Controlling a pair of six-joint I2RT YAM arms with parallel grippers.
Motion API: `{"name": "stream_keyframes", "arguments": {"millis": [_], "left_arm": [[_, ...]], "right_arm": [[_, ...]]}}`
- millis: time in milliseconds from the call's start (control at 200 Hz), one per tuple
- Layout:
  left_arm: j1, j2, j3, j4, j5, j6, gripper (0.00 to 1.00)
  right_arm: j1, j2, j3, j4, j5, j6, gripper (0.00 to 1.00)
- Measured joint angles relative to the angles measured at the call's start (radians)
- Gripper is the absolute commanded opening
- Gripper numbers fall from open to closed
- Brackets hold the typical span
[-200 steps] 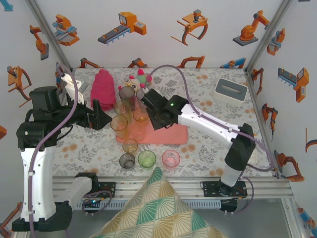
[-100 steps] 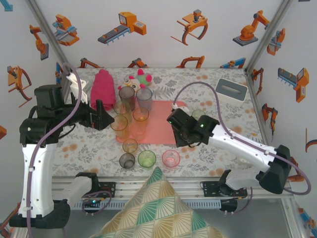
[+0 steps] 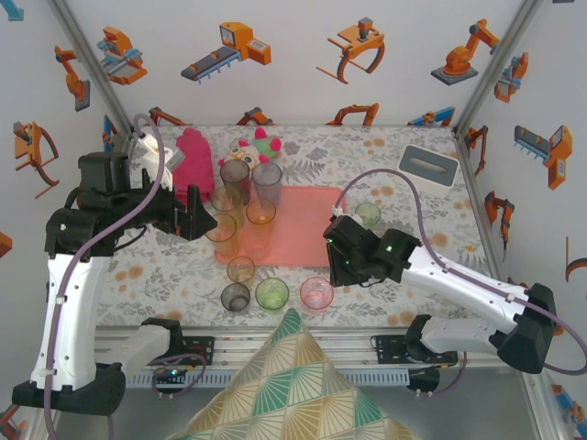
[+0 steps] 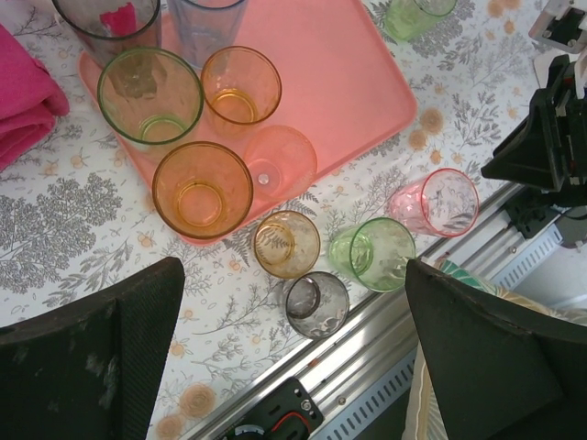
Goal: Place the glasses into the tray
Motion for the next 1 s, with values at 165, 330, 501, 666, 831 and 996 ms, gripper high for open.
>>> {"name": "stream_keyframes", "arguments": {"millis": [165,330,501,666,831,996], "left_arm": [[0.000,0.000,0.000,0.000,-0.004,0.000,0.97],[0.000,0.000,0.000,0.000,-0.004,0.000,0.97],[0.000,0.000,0.000,0.000,-0.004,0.000,0.97],[0.000,0.000,0.000,0.000,-0.004,0.000,0.97],[0.000,0.000,0.000,0.000,-0.004,0.000,0.97],[0.000,0.000,0.000,0.000,-0.003,0.000,0.97]], "right_arm": [[0.000,0.000,-0.004,0.015,-0.023,0.005,0.38],[0.003,0.019,-0.011,0.032,-0.046,0.005,0.38],[0.013,0.037,-0.020,0.047,-0.055,0.009,0.37],[0.014,0.069,-0.024,0.055,-0.055,0.012,0.37],[0.021,0.098,-0.028,0.063,-0.051,0.016,0.37],[0.022,0.107,-0.047,0.079,-0.051,0.027,0.36]]}}
